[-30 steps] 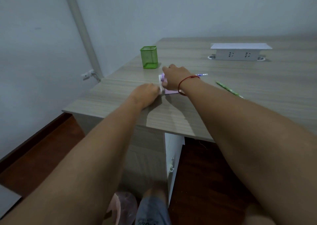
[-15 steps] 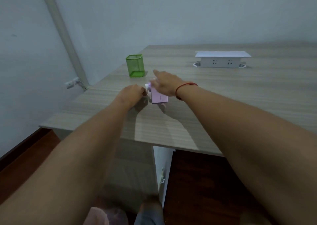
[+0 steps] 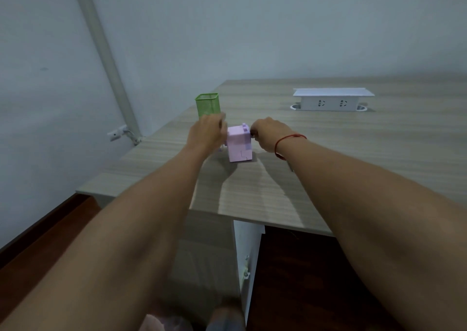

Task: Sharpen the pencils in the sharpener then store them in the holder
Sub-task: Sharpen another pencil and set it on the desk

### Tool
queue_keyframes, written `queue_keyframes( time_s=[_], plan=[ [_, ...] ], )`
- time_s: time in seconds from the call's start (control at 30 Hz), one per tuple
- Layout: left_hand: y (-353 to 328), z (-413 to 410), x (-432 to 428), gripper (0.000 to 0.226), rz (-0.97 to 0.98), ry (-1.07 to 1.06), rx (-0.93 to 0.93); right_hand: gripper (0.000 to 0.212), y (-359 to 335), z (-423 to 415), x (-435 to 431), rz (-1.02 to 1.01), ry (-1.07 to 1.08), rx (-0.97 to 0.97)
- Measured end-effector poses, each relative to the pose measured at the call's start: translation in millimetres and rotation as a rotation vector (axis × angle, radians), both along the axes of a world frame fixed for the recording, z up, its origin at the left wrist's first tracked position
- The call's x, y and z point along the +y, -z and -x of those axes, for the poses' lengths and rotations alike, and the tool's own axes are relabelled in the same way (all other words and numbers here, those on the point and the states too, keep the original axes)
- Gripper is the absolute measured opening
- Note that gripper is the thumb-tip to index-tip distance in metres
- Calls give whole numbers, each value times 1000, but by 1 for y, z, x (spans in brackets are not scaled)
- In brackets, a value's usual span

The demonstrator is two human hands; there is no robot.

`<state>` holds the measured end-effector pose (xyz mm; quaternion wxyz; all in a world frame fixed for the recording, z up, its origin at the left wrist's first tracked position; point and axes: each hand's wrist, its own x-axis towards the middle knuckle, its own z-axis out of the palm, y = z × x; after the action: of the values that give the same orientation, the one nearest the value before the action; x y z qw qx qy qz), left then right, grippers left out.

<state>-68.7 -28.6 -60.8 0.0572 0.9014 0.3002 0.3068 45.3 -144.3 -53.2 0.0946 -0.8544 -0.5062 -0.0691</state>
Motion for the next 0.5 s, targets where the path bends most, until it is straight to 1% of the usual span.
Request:
queue_keyframes(
  time_s=[0.07,0.1,0.17,0.2,0.37,0.5],
  plan=[
    [5,-16,-12,30,149,124,-63,34,5,-1,-3,-17,-48,-3],
    [10,-22,-16,31,207,149,-82,34,6,-1,-4,-14,-66,-1],
    [22,-25,-17,31,264,126,-137,34,6,-2,-4,-6,-90,-16],
    [26,-25,-16,31,274,108,-148,33,6,-3,-4,-1,-95,-37],
    [22,-25,-17,33,260,91,-85,29,8,-14,-11,10,-101,-141],
    [19,-24,-23,34,238,105,-59,26,12,-22,-20,14,-108,-158]
  ],
)
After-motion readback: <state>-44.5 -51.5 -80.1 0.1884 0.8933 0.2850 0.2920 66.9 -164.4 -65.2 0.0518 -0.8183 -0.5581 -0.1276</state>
